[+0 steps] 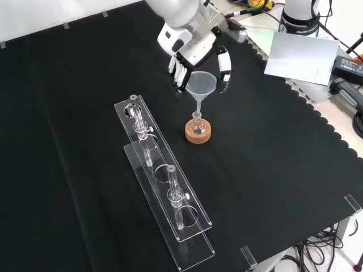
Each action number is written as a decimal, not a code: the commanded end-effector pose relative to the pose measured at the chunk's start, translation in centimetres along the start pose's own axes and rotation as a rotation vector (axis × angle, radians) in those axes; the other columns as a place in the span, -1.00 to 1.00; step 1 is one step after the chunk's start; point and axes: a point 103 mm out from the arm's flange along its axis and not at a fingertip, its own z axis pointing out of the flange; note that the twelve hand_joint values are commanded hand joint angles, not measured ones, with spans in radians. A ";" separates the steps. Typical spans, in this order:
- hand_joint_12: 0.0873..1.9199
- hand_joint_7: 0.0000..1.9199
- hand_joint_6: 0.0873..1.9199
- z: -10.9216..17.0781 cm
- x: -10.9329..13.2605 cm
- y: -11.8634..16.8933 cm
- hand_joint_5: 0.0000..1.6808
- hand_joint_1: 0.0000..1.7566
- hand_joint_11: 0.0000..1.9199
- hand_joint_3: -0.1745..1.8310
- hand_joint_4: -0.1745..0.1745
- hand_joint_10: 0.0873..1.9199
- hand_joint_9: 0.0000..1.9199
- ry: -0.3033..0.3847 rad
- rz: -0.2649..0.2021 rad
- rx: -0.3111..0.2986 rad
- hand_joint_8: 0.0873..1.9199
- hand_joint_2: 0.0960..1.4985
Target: Place the funnel on the round-bottom flask.
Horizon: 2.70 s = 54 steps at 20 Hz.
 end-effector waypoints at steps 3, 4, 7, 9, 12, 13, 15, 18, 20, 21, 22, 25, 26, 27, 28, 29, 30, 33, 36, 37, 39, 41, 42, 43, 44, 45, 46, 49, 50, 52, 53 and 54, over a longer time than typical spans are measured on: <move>0.39 -0.34 -0.39 0.6 -0.4 1.5 -0.34 -0.07 -0.46 -0.25 -0.31 -0.55 -0.08 -0.003 0.025 0.035 -0.29 -0.12; 0.39 -0.34 -0.39 0.5 -0.5 1.5 -0.34 -0.07 -0.46 -0.25 -0.31 -0.55 -0.08 0.000 0.027 0.038 -0.29 -0.11; 0.39 -0.34 -0.39 0.6 -0.4 1.6 -0.34 -0.07 -0.46 -0.25 -0.32 -0.55 -0.08 0.001 0.014 0.037 -0.29 -0.11; 0.39 -0.34 -0.38 0.6 -0.4 1.6 -0.35 -0.07 -0.46 -0.25 -0.32 -0.55 -0.08 0.002 0.014 0.039 -0.29 -0.11; 0.39 -0.34 -0.38 1.0 -0.4 1.8 -0.35 -0.07 -0.46 -0.25 -0.32 -0.55 -0.08 0.007 0.023 0.047 -0.29 -0.11; 0.39 -0.34 -0.38 1.2 -0.4 1.9 -0.35 -0.07 -0.46 -0.25 -0.32 -0.55 -0.08 0.008 0.025 0.050 -0.29 -0.11; 0.39 -0.34 -0.38 1.6 -0.3 2.3 -0.35 -0.07 -0.46 -0.25 -0.32 -0.55 -0.08 0.011 0.031 0.057 -0.29 -0.11; 0.39 -0.34 -0.38 2.1 -0.3 2.7 -0.35 -0.07 -0.46 -0.25 -0.32 -0.55 -0.08 0.011 0.034 0.057 -0.28 -0.11; 0.39 -0.34 -0.38 2.3 0.1 2.9 -0.35 -0.07 -0.46 -0.25 -0.32 -0.55 -0.08 -0.008 0.083 0.058 -0.28 -0.11; 0.39 -0.34 -0.38 2.5 0.3 2.9 -0.35 -0.07 -0.46 -0.25 -0.32 -0.55 -0.08 -0.011 0.087 0.058 -0.28 -0.11; 0.39 -0.34 -0.38 2.5 0.3 2.9 -0.35 -0.08 -0.46 -0.25 -0.32 -0.55 -0.08 -0.008 0.084 0.060 -0.28 -0.11; 0.39 -0.34 -0.38 2.3 -0.6 3.0 -0.35 -0.08 -0.46 -0.25 -0.33 -0.55 -0.08 0.013 0.063 0.068 -0.28 -0.11; 0.38 -0.34 -0.38 2.3 -0.7 3.0 -0.35 -0.08 -0.46 -0.25 -0.33 -0.55 -0.08 0.012 0.062 0.068 -0.28 -0.11; 0.38 -0.34 -0.38 2.4 -0.7 3.0 -0.35 -0.08 -0.46 -0.25 -0.33 -0.54 -0.08 0.012 0.060 0.068 -0.28 -0.11; 0.38 -0.34 -0.38 2.5 -0.6 3.0 -0.35 -0.08 -0.46 -0.25 -0.32 -0.54 -0.08 0.012 0.059 0.069 -0.28 -0.11; 0.38 -0.34 -0.38 2.4 -0.7 3.0 -0.35 -0.08 -0.46 -0.25 -0.33 -0.54 -0.08 0.016 0.053 0.075 -0.28 -0.11; 0.38 -0.34 -0.38 2.4 -0.7 3.0 -0.35 -0.08 -0.46 -0.25 -0.33 -0.54 -0.08 0.019 0.050 0.076 -0.28 -0.11; 0.38 -0.34 -0.38 2.5 -0.7 3.0 -0.35 -0.08 -0.46 -0.25 -0.33 -0.54 -0.08 0.022 0.042 0.075 -0.28 -0.11; 0.38 -0.34 -0.38 2.7 -0.7 3.0 -0.35 -0.08 -0.46 -0.25 -0.33 -0.54 -0.08 0.019 0.038 0.075 -0.28 -0.11; 0.38 -0.34 -0.38 2.8 -0.6 3.0 -0.35 -0.08 -0.46 -0.25 -0.33 -0.54 -0.08 0.015 0.037 0.075 -0.28 -0.11; 0.38 -0.34 -0.38 3.1 -0.4 3.1 -0.35 -0.08 -0.46 -0.25 -0.33 -0.54 -0.08 0.006 0.036 0.080 -0.28 -0.11; 0.38 -0.34 -0.38 3.3 -0.1 3.2 -0.35 -0.08 -0.46 -0.25 -0.33 -0.54 -0.08 0.001 0.038 0.084 -0.28 -0.11; 0.38 -0.34 -0.38 3.2 -0.3 3.2 -0.35 -0.08 -0.46 -0.25 -0.33 -0.54 -0.08 0.005 0.032 0.087 -0.28 -0.11; 0.38 -0.34 -0.38 3.2 -0.4 3.2 -0.35 -0.08 -0.46 -0.25 -0.33 -0.54 -0.08 0.004 0.030 0.088 -0.28 -0.11; 0.38 -0.34 -0.38 3.2 -0.5 3.2 -0.35 -0.08 -0.46 -0.25 -0.33 -0.54 -0.08 -0.007 0.071 0.085 -0.28 -0.11; 0.38 -0.34 -0.38 3.2 -0.3 3.3 -0.36 -0.08 -0.46 -0.25 -0.33 -0.54 -0.08 -0.024 0.076 0.088 -0.28 -0.11; 0.38 -0.34 -0.38 3.3 0.0 3.4 -0.36 -0.08 -0.46 -0.25 -0.33 -0.54 -0.08 -0.037 0.092 0.087 -0.28 -0.11; 0.38 -0.34 -0.38 3.3 -0.2 3.5 -0.36 -0.08 -0.46 -0.25 -0.33 -0.54 -0.08 -0.006 0.079 0.087 -0.28 -0.11; 0.38 -0.34 -0.38 3.3 -0.2 3.4 -0.36 -0.08 -0.46 -0.25 -0.33 -0.54 -0.08 -0.006 0.074 0.086 -0.28 -0.11; 0.38 -0.35 -0.38 3.3 -0.2 3.4 -0.36 -0.08 -0.46 -0.25 -0.33 -0.54 -0.08 -0.004 0.065 0.088 -0.28 -0.11; 0.38 -0.35 -0.38 3.3 -0.2 3.4 -0.36 -0.08 -0.46 -0.25 -0.33 -0.54 -0.08 -0.003 0.062 0.088 -0.28 -0.11; 0.38 -0.35 -0.38 3.3 -0.2 3.4 -0.36 -0.08 -0.46 -0.25 -0.34 -0.54 -0.08 -0.002 0.058 0.087 -0.28 -0.11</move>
